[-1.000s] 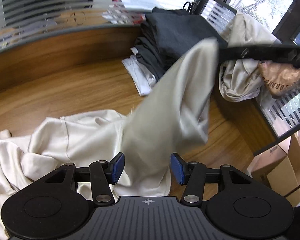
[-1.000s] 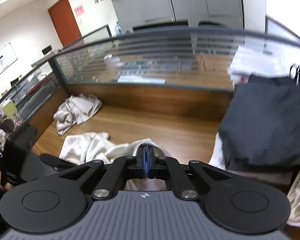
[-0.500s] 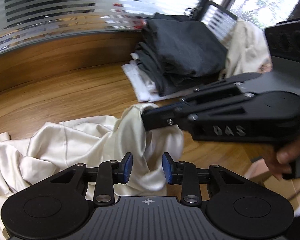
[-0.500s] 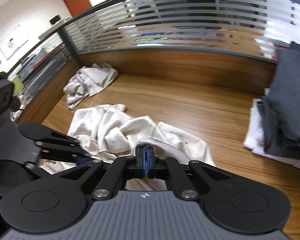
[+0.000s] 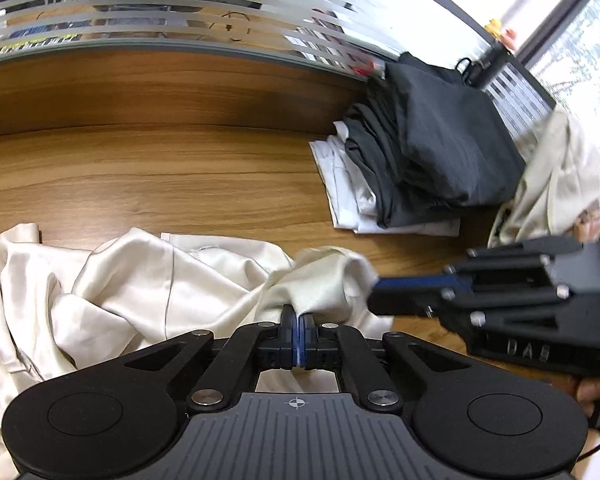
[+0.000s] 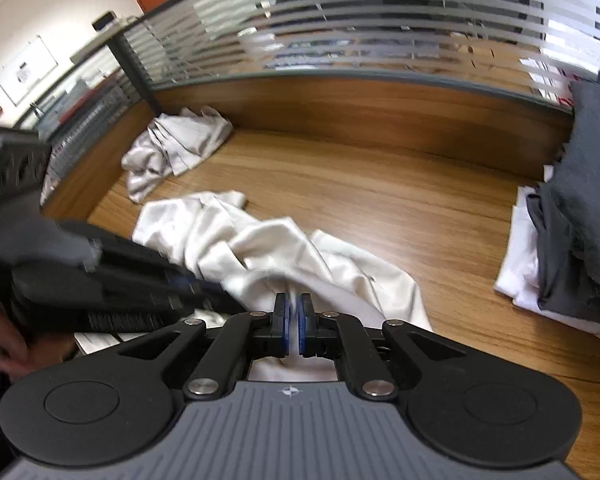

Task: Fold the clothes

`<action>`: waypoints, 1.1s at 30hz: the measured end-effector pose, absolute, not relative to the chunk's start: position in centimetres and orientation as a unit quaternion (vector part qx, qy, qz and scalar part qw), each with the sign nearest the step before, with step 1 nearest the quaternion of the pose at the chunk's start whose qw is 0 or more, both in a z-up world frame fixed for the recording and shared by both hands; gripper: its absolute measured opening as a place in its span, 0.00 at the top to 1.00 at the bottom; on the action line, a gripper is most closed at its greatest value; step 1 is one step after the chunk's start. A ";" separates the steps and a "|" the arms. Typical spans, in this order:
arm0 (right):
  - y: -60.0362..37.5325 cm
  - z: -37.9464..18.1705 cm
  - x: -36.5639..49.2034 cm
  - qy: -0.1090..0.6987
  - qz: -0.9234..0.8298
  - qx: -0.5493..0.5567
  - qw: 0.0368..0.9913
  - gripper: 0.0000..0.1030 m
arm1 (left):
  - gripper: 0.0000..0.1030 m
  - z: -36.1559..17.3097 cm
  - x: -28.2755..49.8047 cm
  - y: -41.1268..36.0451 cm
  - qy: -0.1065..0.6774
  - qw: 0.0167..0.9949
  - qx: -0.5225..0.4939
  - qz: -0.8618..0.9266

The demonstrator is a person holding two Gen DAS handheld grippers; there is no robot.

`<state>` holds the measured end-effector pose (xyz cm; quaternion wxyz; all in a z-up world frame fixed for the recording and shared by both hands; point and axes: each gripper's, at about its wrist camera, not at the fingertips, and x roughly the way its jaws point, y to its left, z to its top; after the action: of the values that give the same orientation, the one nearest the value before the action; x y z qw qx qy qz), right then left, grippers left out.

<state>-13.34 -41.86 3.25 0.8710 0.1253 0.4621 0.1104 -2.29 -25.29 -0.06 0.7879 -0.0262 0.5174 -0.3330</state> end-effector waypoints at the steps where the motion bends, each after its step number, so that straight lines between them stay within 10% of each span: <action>1: -41.8 3.2 -13.4 0.462 0.113 0.125 0.871 0.94 | 0.97 -0.1 -2.0 -25.2 0.520 0.787 -0.030 -0.331; 33: -40.6 -4.0 -13.1 0.505 0.125 0.160 0.839 0.98 | 0.97 -0.3 -0.1 -24.7 0.530 0.793 -0.067 -0.294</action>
<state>-13.13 -40.65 -4.02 0.8390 0.1595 0.5049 0.1253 -0.14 -24.70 -0.28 0.7927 -0.0670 0.5299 -0.2937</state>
